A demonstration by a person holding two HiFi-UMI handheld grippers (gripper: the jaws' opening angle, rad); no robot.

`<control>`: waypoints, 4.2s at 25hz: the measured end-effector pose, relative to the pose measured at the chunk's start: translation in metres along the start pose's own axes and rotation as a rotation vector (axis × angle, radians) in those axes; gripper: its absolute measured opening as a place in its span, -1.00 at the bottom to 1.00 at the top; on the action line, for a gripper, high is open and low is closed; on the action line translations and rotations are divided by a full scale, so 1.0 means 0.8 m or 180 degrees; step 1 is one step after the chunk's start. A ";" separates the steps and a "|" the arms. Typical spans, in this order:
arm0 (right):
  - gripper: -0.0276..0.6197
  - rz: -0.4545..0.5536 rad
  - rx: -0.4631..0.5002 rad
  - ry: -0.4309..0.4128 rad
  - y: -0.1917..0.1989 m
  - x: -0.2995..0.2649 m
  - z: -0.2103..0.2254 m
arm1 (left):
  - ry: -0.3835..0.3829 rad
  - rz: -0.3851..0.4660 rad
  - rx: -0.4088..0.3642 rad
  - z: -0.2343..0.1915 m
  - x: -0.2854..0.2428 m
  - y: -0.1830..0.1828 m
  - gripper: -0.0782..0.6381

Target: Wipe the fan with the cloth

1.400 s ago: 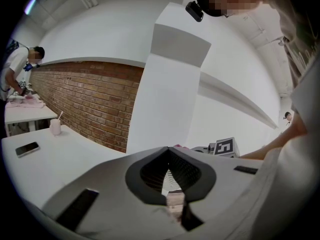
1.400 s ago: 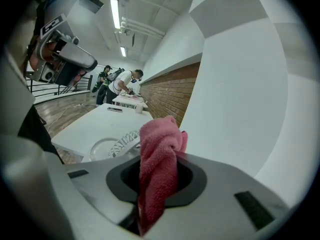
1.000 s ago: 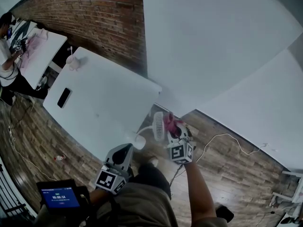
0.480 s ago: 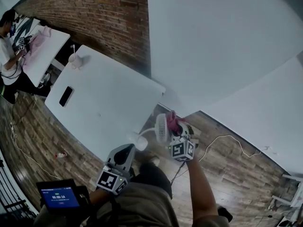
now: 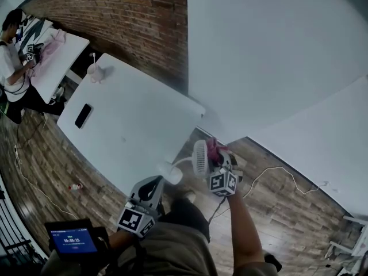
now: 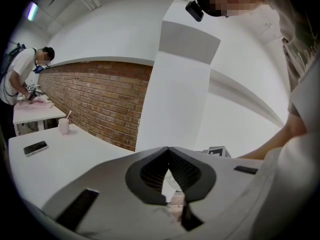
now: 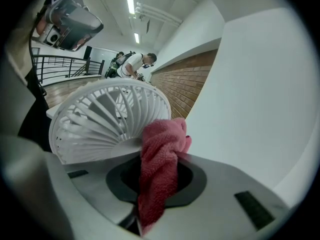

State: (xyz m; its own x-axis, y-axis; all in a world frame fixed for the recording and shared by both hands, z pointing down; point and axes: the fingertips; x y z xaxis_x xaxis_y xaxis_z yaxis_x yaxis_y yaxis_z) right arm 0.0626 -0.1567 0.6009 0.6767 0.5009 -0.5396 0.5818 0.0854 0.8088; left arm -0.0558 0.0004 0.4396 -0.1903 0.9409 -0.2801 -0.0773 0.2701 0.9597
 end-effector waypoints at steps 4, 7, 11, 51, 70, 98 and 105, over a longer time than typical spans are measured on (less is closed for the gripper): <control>-0.64 -0.0050 -0.0005 -0.0016 0.007 -0.005 -0.003 | 0.0021 0.0044 -0.0031 0.003 0.001 -0.003 -0.72; -0.64 -0.0074 -0.0104 -0.0039 0.013 -0.008 -0.006 | 0.0040 0.0049 -0.0042 0.005 0.001 -0.003 -0.72; -0.64 -0.0105 -0.0195 -0.0041 0.026 -0.010 -0.014 | 0.0010 0.0026 -0.0009 0.002 0.003 0.000 -0.72; -0.64 -0.0364 -0.0001 0.0136 0.050 0.066 -0.075 | 0.0225 0.0046 0.0055 0.017 0.033 0.009 -0.73; -0.64 -0.0265 0.0188 0.0256 0.011 0.101 -0.059 | 0.0359 0.0040 0.0135 0.028 0.028 0.009 -0.72; -0.64 -0.0239 0.0313 0.0371 -0.035 0.093 -0.024 | 0.0366 0.0061 0.0140 0.019 0.028 0.009 -0.73; -0.64 -0.0199 0.0289 0.0417 -0.043 0.080 -0.012 | 0.0338 0.0058 0.0139 0.018 0.021 0.008 -0.73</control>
State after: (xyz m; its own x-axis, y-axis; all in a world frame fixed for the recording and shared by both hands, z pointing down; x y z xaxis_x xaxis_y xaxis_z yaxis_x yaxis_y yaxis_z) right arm 0.0817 -0.1189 0.5409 0.5768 0.6055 -0.5483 0.6633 0.0446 0.7470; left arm -0.0458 0.0210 0.4412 -0.2940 0.9194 -0.2611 -0.0308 0.2640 0.9640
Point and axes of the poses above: the fingertips, and each gripper's own axes: x backward along the fingers, z to its right, y out of its underside, and after that the axes turned 12 degrees about -x, right-handed
